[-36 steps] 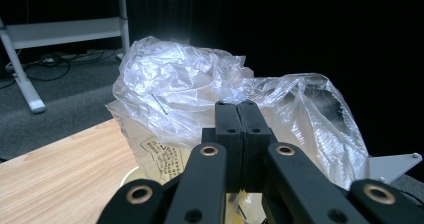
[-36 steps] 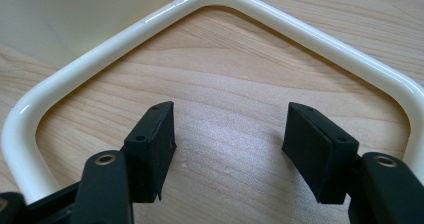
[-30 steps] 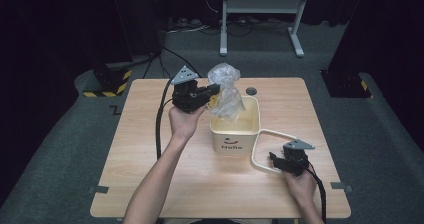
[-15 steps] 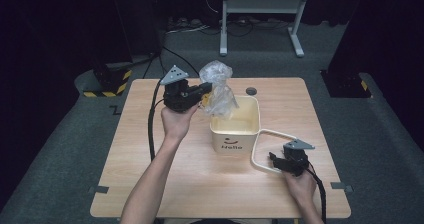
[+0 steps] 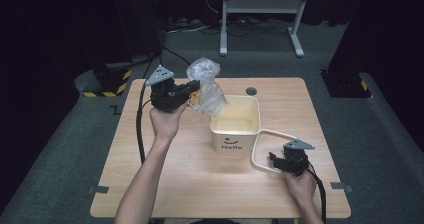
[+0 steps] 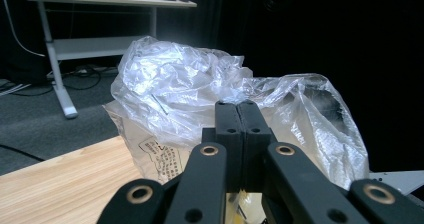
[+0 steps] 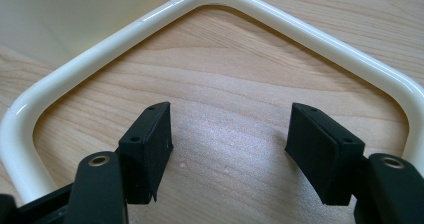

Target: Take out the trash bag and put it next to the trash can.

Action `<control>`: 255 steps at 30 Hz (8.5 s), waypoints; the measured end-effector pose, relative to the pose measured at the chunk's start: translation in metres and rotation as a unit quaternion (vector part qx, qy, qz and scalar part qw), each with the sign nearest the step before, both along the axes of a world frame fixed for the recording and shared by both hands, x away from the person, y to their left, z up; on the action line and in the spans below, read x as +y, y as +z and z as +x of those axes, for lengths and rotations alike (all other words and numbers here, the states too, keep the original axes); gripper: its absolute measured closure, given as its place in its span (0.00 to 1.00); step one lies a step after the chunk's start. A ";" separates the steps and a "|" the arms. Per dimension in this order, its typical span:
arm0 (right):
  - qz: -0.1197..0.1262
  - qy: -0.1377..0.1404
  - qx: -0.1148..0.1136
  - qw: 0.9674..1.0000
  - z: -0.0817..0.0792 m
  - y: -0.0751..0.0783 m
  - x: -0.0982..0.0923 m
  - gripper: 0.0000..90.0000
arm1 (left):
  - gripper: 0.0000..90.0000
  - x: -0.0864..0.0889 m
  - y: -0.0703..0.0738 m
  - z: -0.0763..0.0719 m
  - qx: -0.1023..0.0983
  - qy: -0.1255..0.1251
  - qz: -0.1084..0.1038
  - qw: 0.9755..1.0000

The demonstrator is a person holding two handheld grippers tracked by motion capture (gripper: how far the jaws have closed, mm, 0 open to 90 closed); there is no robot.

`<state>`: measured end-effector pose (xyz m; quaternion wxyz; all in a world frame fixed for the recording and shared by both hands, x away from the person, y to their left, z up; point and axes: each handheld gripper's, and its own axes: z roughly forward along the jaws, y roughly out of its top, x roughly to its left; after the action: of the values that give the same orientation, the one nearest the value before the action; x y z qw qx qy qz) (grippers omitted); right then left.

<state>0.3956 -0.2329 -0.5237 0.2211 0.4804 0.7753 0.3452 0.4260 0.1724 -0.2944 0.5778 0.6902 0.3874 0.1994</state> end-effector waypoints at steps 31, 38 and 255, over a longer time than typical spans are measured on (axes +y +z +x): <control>0.000 0.000 0.000 1.000 0.000 0.000 0.000 0.38 | 0.99 0.057 -0.021 -0.013 0.020 0.054 0.003 0.998; 0.000 -0.001 0.000 1.000 0.000 0.000 0.000 0.38 | 0.99 0.064 -0.026 -0.014 0.026 0.061 0.000 0.998; 0.000 0.001 0.000 1.000 0.000 0.000 0.000 0.37 | 0.35 0.059 -0.104 -0.055 0.068 0.118 0.068 0.988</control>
<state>0.3956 -0.2326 -0.5238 0.2207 0.4798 0.7758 0.3453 0.3707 0.2311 -0.3981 0.4744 0.6891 0.4901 0.2448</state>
